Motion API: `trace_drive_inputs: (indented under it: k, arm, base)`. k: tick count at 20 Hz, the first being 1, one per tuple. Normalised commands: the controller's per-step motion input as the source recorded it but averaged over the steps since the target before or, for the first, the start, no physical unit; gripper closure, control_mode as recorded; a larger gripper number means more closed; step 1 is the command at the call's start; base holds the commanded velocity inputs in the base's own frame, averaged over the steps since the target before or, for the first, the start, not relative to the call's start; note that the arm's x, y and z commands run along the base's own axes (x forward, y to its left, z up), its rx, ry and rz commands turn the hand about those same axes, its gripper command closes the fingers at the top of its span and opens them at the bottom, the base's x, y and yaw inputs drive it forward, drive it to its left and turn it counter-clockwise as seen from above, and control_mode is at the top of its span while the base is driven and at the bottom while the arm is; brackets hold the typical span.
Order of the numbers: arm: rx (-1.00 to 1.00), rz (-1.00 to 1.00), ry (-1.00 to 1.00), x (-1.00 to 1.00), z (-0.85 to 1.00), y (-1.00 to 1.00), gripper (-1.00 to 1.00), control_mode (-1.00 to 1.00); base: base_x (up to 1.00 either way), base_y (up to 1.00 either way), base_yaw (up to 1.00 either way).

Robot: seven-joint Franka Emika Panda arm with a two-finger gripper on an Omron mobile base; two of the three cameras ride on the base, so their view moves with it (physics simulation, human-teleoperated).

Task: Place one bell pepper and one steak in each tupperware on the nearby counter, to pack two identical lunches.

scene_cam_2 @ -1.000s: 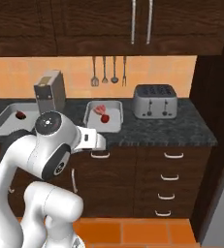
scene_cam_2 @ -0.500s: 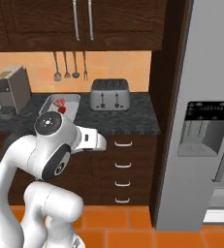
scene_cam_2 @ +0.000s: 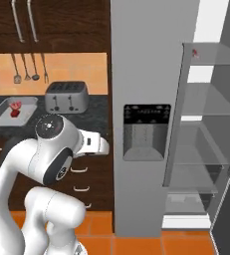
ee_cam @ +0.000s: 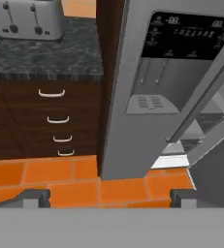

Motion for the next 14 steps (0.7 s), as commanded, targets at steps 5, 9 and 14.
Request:
trace_drive_inputs:
  k: [5,9,14]
  arm:
    - [0.0,0.0,0.0,0.0,0.0,0.0,-1.0,1.0]
    - [0.0,0.0,0.0,0.0,0.0,0.0,-1.0,1.0]
    - [0.0,0.0,0.0,0.0,0.0,0.0,-1.0,1.0]
  base:
    - [0.0,-0.95,0.0]
    - [0.0,-0.79,0.04]
    - [0.04,-0.55,0.08]
